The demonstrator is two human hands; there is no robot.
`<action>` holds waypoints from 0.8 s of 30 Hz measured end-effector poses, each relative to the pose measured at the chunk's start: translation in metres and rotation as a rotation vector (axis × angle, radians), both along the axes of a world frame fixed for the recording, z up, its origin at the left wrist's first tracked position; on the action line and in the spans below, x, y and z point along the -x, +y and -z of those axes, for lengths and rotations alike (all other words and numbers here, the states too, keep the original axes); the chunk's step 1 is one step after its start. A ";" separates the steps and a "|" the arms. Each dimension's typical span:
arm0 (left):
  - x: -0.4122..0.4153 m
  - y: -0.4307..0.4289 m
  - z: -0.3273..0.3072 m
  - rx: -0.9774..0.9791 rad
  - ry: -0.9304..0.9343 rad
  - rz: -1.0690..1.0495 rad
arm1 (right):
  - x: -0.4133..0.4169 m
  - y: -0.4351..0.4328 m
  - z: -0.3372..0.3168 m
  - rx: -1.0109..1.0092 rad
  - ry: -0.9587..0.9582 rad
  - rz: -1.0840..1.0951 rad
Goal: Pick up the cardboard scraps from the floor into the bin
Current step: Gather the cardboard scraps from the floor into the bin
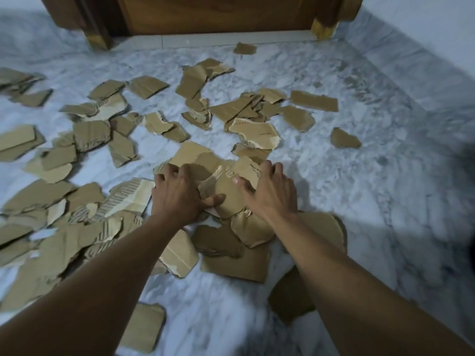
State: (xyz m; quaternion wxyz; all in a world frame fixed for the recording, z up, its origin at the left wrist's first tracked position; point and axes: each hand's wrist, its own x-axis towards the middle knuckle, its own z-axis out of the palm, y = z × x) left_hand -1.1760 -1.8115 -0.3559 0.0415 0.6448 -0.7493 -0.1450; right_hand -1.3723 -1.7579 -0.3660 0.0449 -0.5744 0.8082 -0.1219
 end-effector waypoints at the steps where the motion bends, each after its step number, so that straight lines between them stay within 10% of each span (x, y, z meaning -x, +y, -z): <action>1: -0.003 0.001 -0.002 -0.014 0.038 0.000 | -0.005 0.003 -0.002 0.009 -0.024 -0.019; 9: -0.013 0.031 -0.019 -0.206 0.752 -0.130 | -0.041 0.036 -0.025 0.124 -0.590 0.091; 15: 0.007 0.061 -0.071 -0.381 1.166 -0.117 | -0.023 0.072 -0.089 0.187 -0.496 0.145; 24: 0.120 0.076 -0.233 -0.211 1.140 0.239 | 0.079 0.128 -0.261 0.427 -0.338 0.273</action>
